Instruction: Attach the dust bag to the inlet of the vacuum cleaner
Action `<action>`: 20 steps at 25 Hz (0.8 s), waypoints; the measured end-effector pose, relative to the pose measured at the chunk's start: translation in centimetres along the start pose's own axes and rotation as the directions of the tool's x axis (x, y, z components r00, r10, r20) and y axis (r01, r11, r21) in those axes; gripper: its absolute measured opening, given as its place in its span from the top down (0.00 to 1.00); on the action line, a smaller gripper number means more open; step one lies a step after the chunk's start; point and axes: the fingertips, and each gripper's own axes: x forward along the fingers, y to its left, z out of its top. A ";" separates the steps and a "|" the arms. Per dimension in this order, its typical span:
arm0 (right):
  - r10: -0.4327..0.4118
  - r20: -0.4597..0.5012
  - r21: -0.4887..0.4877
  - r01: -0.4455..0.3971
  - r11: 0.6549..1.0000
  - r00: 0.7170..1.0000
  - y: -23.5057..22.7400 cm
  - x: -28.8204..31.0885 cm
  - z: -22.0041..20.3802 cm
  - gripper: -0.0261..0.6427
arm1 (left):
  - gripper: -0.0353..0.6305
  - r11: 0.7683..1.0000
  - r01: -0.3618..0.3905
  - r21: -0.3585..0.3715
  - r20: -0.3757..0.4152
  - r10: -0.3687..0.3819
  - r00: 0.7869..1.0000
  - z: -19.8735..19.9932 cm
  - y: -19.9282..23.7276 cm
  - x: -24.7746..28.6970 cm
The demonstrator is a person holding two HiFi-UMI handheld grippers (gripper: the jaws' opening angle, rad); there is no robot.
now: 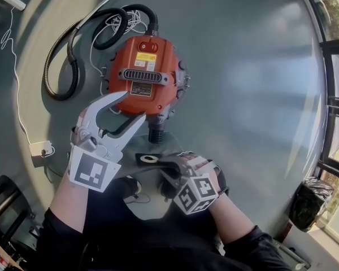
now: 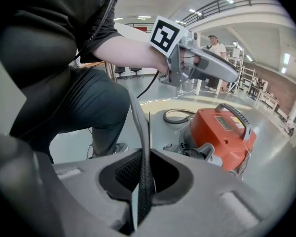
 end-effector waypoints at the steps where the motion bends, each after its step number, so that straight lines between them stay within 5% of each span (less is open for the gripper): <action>1: 0.002 0.001 0.001 -0.002 1.000 1.000 -0.1 0.3 -0.2 0.94 | 0.60 1.000 -0.003 0.003 0.005 0.003 1.000 -0.2 0.0 0.1; 20: -0.008 0.024 0.034 0.007 0.999 1.000 -2.2 3.0 -1.8 0.94 | 0.60 0.994 -0.025 0.108 0.132 0.011 0.991 -3.1 0.4 2.1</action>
